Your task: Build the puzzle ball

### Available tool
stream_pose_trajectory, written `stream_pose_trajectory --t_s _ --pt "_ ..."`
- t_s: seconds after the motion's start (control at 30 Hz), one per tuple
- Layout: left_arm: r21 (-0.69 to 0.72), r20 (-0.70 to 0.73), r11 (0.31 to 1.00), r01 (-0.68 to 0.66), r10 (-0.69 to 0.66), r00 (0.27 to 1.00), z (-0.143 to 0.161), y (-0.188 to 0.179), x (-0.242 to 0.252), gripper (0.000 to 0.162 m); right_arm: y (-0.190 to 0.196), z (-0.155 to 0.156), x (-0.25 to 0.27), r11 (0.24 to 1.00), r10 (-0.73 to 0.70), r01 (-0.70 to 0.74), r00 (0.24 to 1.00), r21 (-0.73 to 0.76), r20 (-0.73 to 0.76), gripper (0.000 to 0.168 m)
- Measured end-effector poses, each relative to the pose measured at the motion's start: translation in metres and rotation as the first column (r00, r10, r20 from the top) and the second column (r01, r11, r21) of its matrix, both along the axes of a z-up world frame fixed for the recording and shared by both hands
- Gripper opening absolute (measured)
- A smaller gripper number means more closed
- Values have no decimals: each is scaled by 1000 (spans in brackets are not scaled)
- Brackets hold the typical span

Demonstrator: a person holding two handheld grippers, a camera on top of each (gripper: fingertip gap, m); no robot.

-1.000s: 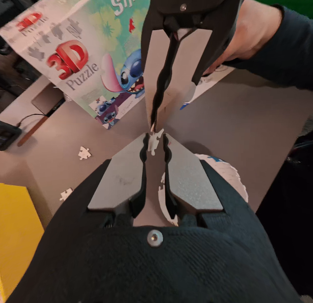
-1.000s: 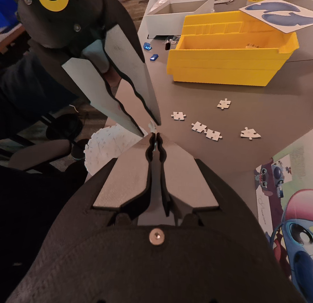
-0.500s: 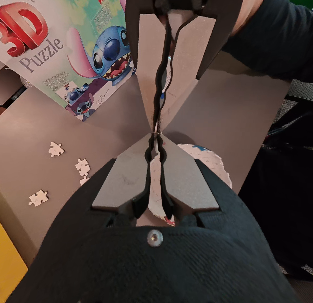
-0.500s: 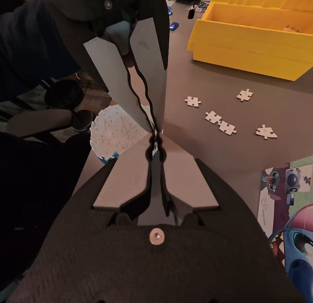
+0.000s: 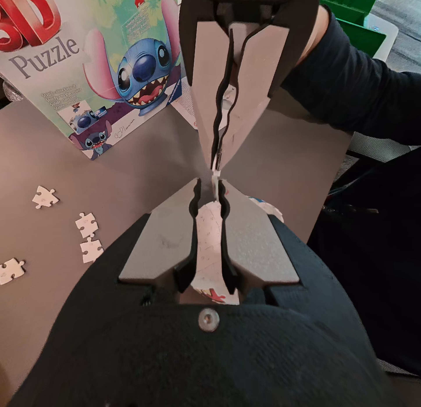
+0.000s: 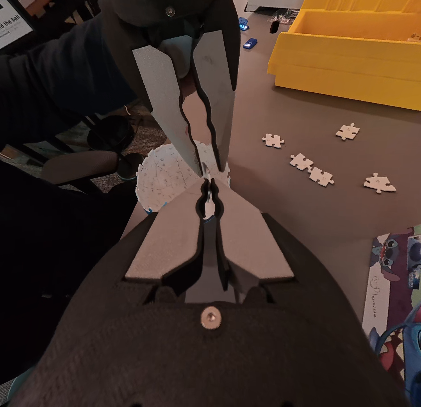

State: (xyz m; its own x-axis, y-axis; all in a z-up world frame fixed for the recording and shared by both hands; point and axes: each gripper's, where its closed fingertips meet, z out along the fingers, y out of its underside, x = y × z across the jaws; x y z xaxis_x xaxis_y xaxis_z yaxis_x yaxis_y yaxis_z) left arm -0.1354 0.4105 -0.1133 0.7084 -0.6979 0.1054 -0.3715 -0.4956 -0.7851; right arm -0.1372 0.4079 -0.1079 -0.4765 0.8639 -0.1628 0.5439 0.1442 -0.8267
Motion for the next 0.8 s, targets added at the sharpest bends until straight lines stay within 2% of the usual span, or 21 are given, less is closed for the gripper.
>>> stream_pose_trajectory --t_s 0.07,0.13,0.27,0.43,0.7,0.8 --pt "-3 -5 1000 -5 5 1000 -1 0 -1 12 0 2 0 1000 -2 2 1000 -6 -6 0" --pt "-3 6 1000 18 -18 1000 0 -2 4 0 1 2 0 1000 -5 5 1000 0 -7 0" --pt "15 -13 999 -36 37 999 2 4 -1 0 5 5 -4 999 -36 36 999 3 -29 0" --pt "72 63 989 -127 123 990 18 13 -12 0 15 13 -3 996 -77 75 996 -52 -48 13" --pt "116 135 979 -166 150 979 29 13 -13 0 20 24 -10 987 -104 89 988 -136 -113 12" --pt "110 151 982 -152 134 979 27 11 -9 0 15 26 -9 985 -67 44 989 -169 -129 2"
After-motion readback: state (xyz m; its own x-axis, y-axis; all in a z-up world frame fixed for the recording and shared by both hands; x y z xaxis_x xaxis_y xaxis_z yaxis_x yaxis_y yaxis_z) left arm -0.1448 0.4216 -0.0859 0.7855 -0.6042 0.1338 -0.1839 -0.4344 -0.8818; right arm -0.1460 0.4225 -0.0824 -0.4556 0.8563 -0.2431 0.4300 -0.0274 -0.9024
